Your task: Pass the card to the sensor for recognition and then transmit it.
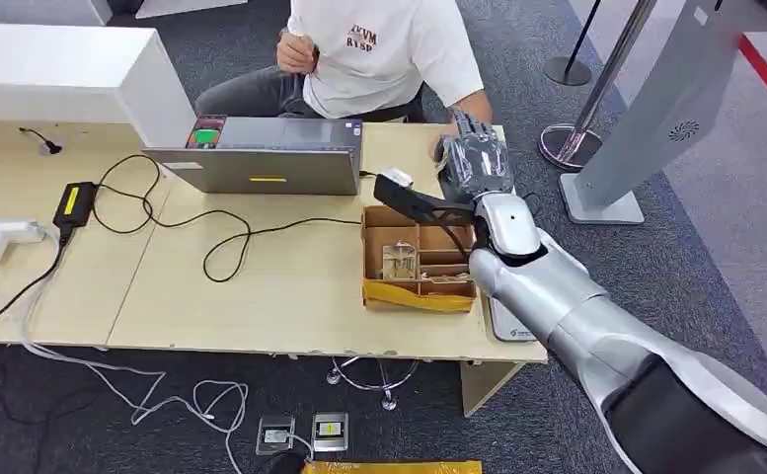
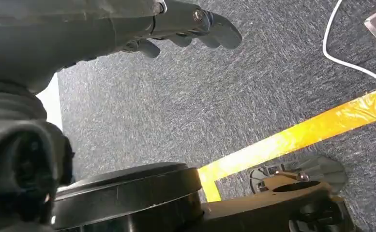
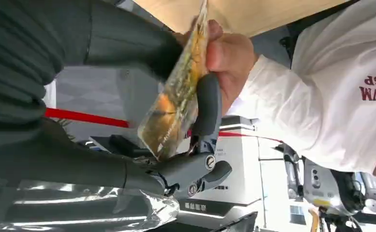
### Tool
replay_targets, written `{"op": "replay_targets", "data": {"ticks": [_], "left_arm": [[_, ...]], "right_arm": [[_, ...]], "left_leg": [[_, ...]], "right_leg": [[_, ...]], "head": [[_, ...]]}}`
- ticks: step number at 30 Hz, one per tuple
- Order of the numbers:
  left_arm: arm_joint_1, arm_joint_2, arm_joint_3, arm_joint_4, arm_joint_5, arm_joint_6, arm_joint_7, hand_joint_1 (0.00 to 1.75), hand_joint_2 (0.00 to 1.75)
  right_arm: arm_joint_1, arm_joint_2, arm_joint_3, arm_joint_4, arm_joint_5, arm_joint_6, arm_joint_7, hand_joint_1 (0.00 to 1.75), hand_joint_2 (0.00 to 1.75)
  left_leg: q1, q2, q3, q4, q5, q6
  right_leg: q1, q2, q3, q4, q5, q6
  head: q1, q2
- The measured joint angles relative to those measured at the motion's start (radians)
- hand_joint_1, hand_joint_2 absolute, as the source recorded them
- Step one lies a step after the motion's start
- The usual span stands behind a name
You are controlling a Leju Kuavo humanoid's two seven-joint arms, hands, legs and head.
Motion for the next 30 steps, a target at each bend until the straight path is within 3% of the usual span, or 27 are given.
{"op": "replay_targets", "data": {"ticks": [4, 8, 13, 14, 17, 18, 23, 26, 30], "left_arm": [[0.000, 0.000, 0.000, 0.000, -0.002, 0.000, 0.003, 0.00, 0.00], [0.000, 0.000, 0.000, 0.000, -0.003, 0.002, 0.003, 0.00, 0.00], [0.000, 0.000, 0.000, 0.000, -0.003, 0.003, 0.003, 0.00, 0.00], [0.000, 0.000, 0.000, 0.000, -0.003, 0.004, 0.003, 0.00, 0.00], [0.001, 0.000, 0.000, 0.000, 0.000, 0.009, 0.003, 0.00, 0.00], [0.001, 0.000, 0.000, 0.000, 0.002, 0.010, 0.003, 0.00, 0.00], [0.010, 0.002, 0.002, 0.001, 0.019, 0.018, -0.008, 0.00, 0.00], [0.015, 0.005, 0.003, 0.001, 0.024, 0.018, -0.011, 0.00, 0.00], [0.020, 0.009, 0.003, 0.001, 0.028, 0.019, -0.011, 0.00, 0.00]], "right_arm": [[0.001, -0.002, 0.000, 0.008, -0.011, -0.030, -0.006, 0.00, 1.75], [0.003, -0.003, -0.013, 0.008, -0.059, -0.087, -0.053, 0.00, 1.75], [0.004, -0.007, -0.022, 0.008, -0.071, -0.097, -0.064, 0.00, 1.75], [0.006, -0.008, -0.026, 0.006, -0.082, -0.106, -0.073, 0.00, 0.00], [0.019, -0.011, -0.051, -0.021, -0.137, -0.155, -0.118, 0.00, 0.00], [0.024, -0.014, -0.061, -0.039, -0.155, -0.165, -0.126, 0.00, 1.75], [0.109, -0.067, -0.110, -0.230, -0.278, -0.167, -0.146, 0.00, 1.75], [0.202, -0.113, -0.133, -0.410, -0.349, -0.087, -0.160, 0.00, 1.75], [0.287, -0.180, -0.142, -0.594, -0.321, -0.001, -0.141, 0.00, 1.75]], "left_leg": [[0.000, 0.000, 0.000, 0.000, 0.000, 0.000], [0.000, 0.000, 0.000, 0.000, 0.000, 0.000], [0.000, 0.000, 0.000, 0.000, 0.000, 0.000], [0.000, 0.000, 0.000, 0.000, 0.000, 0.000], [0.000, 0.000, 0.000, 0.000, 0.000, 0.000], [0.000, 0.001, 0.000, 0.000, 0.000, 0.000], [0.000, 0.000, 0.001, 0.000, 0.000, 0.000], [0.000, 0.001, 0.001, 0.000, 0.000, 0.000], [0.000, 0.001, 0.000, 0.000, 0.000, 0.000]], "right_leg": [[0.000, 0.000, 0.000, 0.000, 0.000, 0.000], [0.000, 0.000, 0.000, 0.000, 0.000, 0.000], [0.000, 0.000, 0.000, 0.000, 0.000, 0.000], [0.000, 0.000, 0.000, 0.000, 0.000, 0.000], [0.000, 0.001, 0.000, 0.000, 0.000, 0.000], [0.000, 0.001, 0.000, 0.000, 0.000, 0.000], [0.000, 0.001, 0.000, 0.000, 0.000, 0.000], [0.000, 0.001, 0.000, 0.000, 0.000, 0.000], [0.000, 0.001, -0.001, 0.000, 0.000, 0.000]], "head": [[0.000, 0.000], [0.000, 0.000], [0.000, 0.000], [0.000, 0.000], [0.000, 0.000], [0.000, 0.000], [0.000, 0.000], [-0.001, 0.000], [-0.001, 0.000]]}}
